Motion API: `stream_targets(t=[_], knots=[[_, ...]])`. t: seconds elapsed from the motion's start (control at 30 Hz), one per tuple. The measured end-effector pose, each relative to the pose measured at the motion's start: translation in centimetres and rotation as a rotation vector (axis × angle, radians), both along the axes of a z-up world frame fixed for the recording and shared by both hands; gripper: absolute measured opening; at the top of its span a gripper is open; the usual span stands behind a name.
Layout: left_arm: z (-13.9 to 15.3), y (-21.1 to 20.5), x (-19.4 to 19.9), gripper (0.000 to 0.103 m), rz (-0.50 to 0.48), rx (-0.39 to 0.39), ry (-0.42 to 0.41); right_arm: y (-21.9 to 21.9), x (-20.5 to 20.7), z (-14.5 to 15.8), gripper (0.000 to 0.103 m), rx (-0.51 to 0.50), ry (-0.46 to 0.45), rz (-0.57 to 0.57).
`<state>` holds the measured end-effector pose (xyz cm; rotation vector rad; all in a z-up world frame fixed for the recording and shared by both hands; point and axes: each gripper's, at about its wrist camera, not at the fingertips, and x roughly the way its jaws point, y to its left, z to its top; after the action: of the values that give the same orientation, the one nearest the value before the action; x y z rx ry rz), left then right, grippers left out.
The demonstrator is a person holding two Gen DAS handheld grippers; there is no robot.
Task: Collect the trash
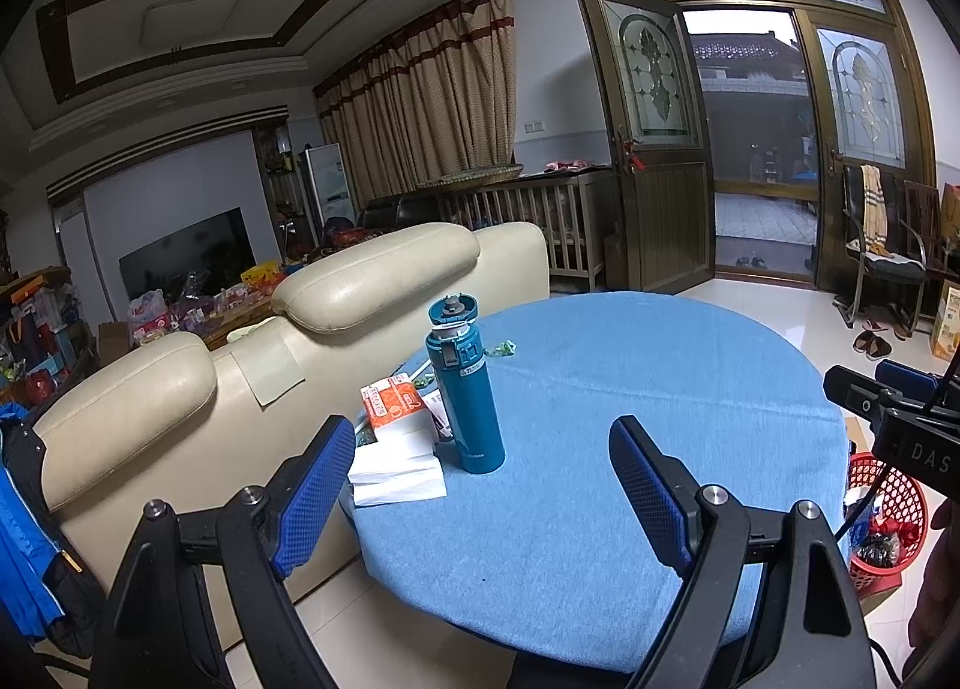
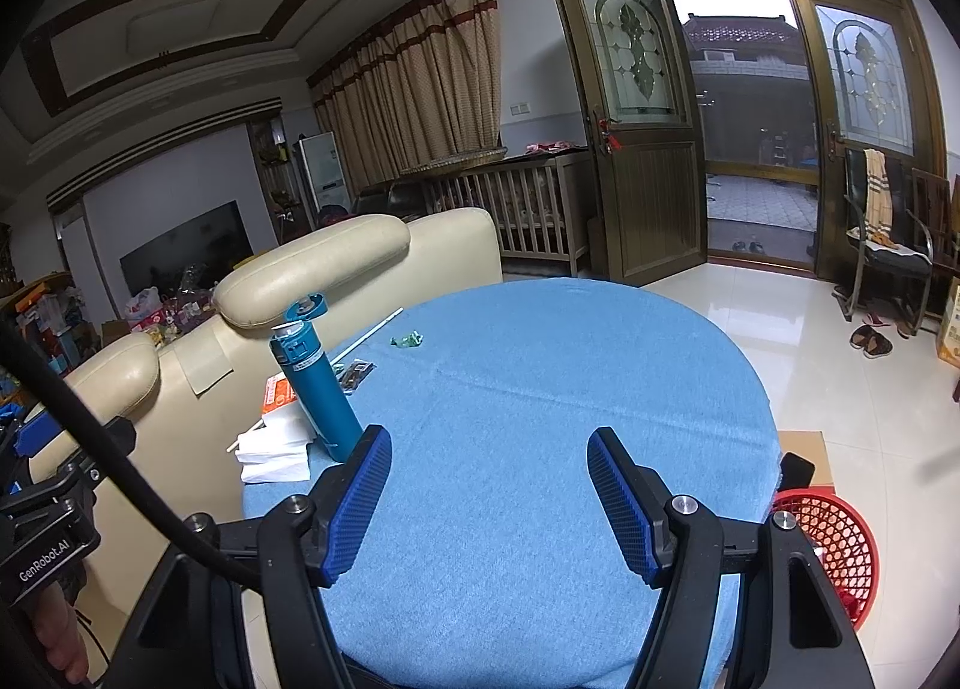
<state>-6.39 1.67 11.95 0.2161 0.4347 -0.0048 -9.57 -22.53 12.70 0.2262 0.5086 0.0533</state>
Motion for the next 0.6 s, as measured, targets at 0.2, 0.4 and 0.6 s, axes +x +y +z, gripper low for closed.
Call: stream_targets(t=[0.2, 0.4, 0.6], knots=[[0.01, 0.00, 0.00, 0.087, 0.000, -0.001, 0.000, -0.01, 0.00, 0.02, 0.071, 0.000, 0.000, 0.000], [-0.03, 0.01, -0.01, 0.087, -0.002, 0.000, 0.000, -0.15, -0.09, 0.02, 0.071, 0.001, 0.002, 0.001], [-0.17, 0.02, 0.13, 0.087, -0.004, 0.003, 0.002, -0.11, -0.08, 0.06, 0.071, 0.000, 0.001, 0.000]])
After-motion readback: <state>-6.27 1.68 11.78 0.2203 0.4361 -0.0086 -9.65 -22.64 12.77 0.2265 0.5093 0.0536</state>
